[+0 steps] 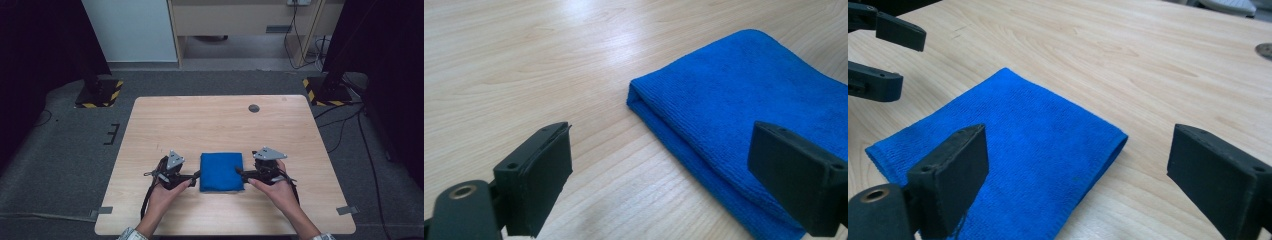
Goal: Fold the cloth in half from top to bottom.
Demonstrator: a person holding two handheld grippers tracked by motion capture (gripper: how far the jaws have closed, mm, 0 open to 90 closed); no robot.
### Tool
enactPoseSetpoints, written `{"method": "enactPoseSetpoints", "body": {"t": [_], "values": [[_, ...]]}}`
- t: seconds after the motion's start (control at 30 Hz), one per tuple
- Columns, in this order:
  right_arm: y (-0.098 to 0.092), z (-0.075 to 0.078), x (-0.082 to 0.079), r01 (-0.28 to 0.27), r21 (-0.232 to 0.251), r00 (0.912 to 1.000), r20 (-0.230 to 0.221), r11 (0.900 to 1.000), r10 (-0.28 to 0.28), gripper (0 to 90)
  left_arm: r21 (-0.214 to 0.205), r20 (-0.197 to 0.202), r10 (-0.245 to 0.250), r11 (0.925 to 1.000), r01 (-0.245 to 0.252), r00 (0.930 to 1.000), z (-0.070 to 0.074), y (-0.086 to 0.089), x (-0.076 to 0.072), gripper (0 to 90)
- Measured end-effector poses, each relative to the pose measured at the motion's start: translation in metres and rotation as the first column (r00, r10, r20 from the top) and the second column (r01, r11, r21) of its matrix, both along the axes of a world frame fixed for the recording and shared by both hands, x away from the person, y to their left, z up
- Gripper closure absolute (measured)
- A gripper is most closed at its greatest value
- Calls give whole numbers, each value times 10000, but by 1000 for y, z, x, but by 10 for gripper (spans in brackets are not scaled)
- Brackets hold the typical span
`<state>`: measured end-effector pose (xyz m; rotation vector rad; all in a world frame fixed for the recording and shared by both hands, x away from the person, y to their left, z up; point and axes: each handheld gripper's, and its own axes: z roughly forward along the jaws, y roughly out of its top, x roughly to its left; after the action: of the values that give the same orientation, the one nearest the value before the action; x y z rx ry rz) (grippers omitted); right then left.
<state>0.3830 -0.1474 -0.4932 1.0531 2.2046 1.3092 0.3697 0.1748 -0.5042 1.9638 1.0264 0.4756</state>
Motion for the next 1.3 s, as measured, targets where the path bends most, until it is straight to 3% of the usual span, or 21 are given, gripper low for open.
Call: {"method": "enactPoseSetpoints", "body": {"t": [0.37,0.73,1.1,1.3], "values": [[-21,2,4,291,86,9996,28,9995,-291,78,-158,43,554,9983,-553,9985,2,26,8,75],[-40,2,8,767,114,9970,-111,9970,-765,79,58,-29,1047,9945,-1047,9945,2,57,14,60],[-61,2,11,1253,-14,9921,-67,9921,-1253,79,291,-9,1315,9909,-1314,9913,3,69,15,51],[-79,3,14,1789,-18,9838,-140,9839,-1789,79,362,-6,1399,9895,-1398,9902,3,73,16,52]]}}
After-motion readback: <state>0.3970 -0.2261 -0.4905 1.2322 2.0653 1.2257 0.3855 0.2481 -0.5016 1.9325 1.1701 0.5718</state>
